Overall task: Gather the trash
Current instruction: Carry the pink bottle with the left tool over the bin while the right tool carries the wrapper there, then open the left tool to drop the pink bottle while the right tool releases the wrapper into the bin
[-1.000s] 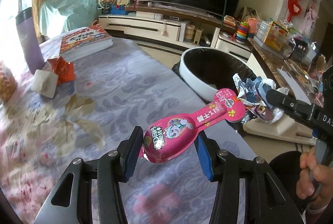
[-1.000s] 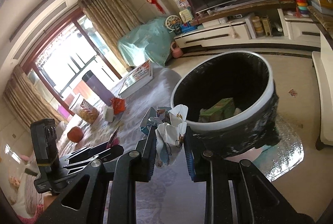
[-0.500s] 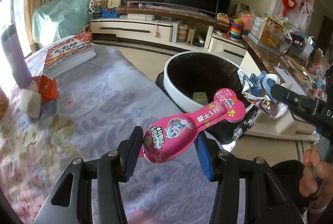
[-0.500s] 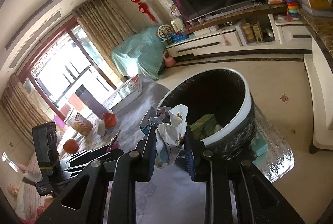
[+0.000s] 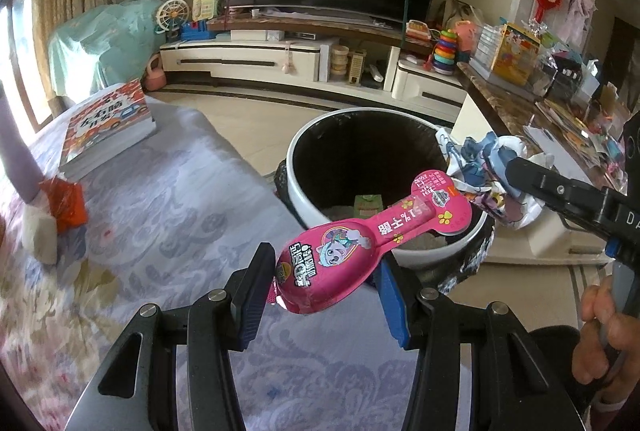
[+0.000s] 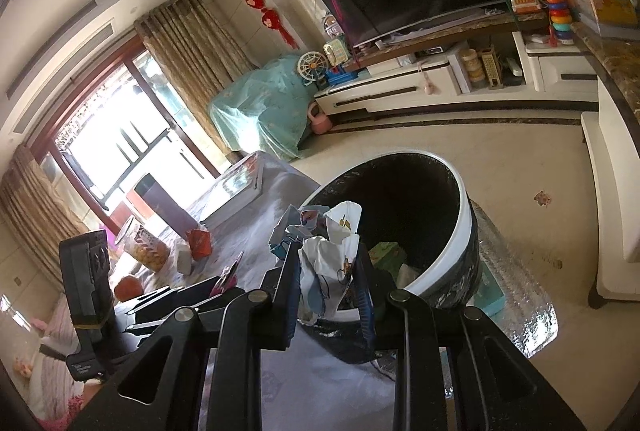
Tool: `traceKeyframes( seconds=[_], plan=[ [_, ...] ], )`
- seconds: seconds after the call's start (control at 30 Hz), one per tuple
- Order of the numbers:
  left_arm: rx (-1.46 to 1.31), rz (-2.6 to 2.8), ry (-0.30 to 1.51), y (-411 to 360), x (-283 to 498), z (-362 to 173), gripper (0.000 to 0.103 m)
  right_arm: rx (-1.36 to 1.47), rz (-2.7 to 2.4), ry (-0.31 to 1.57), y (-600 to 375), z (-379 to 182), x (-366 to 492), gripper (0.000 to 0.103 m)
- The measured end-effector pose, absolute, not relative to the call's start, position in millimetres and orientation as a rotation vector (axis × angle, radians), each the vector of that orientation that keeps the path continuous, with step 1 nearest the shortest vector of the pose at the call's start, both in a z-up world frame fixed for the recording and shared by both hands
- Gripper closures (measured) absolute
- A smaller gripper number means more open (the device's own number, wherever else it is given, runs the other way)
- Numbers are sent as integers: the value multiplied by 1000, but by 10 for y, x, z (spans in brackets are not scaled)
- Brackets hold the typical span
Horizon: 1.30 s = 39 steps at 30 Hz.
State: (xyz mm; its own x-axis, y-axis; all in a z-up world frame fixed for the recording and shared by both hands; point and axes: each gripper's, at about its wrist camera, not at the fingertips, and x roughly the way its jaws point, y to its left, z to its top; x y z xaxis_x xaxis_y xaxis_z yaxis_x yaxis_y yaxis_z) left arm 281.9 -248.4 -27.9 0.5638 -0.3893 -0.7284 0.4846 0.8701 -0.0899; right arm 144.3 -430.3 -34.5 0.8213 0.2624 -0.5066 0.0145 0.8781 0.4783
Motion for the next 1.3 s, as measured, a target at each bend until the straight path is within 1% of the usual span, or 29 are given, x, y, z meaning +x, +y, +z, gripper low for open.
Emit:
traceKeyframes(
  seconds=[1.3],
  plan=[
    [186,-524,854,-2963,3364,-391,55,476,116,624,-4543,-427,1801,78]
  ],
)
